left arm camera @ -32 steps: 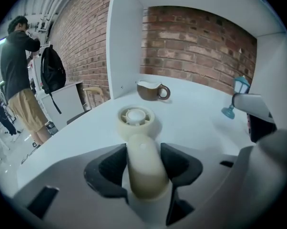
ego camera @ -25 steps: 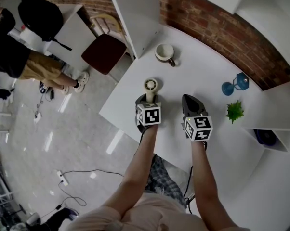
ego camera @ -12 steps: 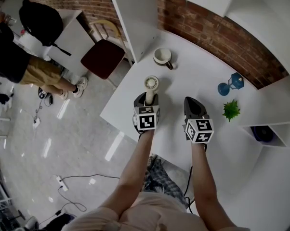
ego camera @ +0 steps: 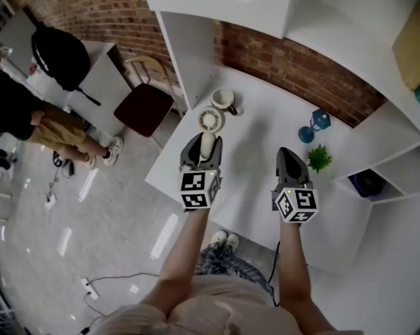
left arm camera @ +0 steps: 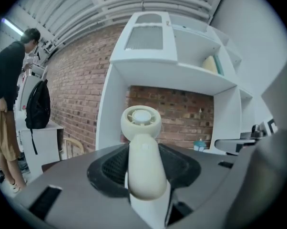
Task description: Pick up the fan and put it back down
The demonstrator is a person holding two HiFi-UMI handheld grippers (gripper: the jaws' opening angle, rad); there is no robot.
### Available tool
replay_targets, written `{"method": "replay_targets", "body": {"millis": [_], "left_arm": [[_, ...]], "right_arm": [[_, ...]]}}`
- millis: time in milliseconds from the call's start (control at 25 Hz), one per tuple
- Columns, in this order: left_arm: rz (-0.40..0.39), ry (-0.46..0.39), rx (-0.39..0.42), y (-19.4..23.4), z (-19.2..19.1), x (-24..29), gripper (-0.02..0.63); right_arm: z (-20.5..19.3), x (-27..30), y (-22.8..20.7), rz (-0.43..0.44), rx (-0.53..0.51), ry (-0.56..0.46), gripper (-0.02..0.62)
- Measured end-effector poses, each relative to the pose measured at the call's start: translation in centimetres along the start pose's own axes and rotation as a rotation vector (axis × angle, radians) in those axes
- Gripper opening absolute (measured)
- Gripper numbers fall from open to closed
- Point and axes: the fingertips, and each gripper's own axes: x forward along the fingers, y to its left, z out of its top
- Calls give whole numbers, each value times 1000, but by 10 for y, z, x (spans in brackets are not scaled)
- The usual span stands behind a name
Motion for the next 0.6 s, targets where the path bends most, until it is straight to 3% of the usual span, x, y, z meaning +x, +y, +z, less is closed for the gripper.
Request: {"method": "replay_targets", "body": {"millis": [240,440,600], "left_arm": [[-14,-79,8,-14,39,-28,206],[-17,-49,12,-17,32,-29,206],[-22,22,18,-16,10,-17,206]], "right_arm": [[39,-37,3,-36,-22,-103,15],[37,-37,6,-33,-19,-93,15],[19,-23,9,-20,-8,-40,15]]}}
